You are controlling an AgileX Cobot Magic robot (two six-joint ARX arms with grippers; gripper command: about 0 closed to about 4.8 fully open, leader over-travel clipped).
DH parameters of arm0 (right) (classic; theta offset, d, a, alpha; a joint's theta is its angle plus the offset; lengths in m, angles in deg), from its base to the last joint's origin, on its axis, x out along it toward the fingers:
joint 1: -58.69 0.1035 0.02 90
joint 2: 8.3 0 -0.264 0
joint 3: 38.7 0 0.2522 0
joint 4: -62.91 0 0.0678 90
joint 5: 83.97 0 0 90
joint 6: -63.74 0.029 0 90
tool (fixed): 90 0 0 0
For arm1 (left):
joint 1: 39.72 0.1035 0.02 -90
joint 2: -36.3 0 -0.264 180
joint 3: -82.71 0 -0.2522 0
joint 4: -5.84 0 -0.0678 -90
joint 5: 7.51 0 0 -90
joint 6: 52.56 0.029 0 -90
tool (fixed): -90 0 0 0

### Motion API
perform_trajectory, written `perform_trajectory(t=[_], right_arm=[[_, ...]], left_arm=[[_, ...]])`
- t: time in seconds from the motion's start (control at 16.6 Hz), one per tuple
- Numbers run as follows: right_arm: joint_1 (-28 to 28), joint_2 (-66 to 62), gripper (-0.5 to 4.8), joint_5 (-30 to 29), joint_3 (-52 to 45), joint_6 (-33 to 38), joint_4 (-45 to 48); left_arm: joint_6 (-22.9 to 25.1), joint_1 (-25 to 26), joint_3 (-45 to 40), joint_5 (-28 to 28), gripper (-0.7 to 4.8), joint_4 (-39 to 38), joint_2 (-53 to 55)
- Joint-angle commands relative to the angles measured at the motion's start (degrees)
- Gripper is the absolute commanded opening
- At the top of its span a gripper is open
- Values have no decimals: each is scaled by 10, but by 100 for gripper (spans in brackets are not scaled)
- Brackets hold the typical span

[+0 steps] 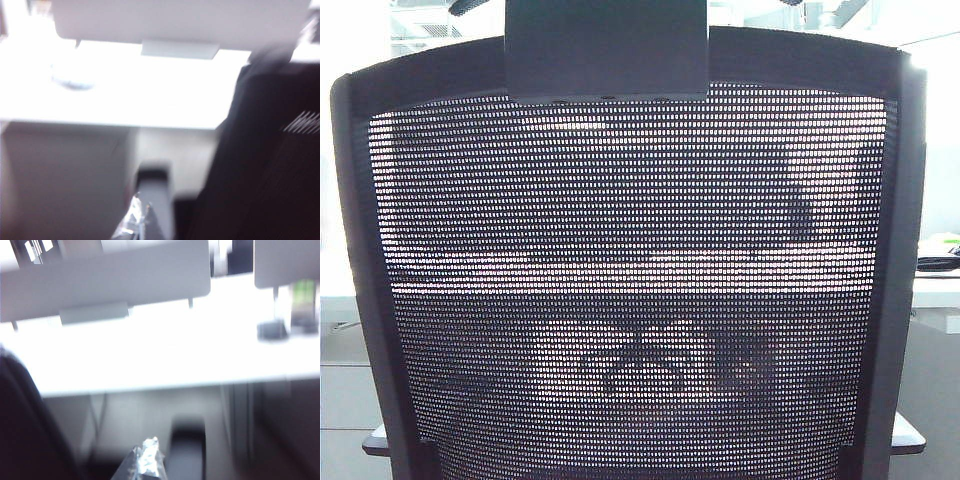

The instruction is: Push the black chair under the table.

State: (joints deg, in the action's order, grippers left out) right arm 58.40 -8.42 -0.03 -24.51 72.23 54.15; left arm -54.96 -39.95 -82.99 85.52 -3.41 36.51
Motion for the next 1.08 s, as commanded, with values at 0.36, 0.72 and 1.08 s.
perform_trajectory(t=[0.36,0.72,1.08], right_arm=[[1,-27,-6,-1,138,153,196],[1,-237,-5,-223,298,201,178],[1,-308,-6,-386,316,279,52]], left_arm=[[-121,-1,133,59,-6,185,29],[-247,-1,268,247,-6,135,213],[-262,-1,296,512,-6,38,280]])
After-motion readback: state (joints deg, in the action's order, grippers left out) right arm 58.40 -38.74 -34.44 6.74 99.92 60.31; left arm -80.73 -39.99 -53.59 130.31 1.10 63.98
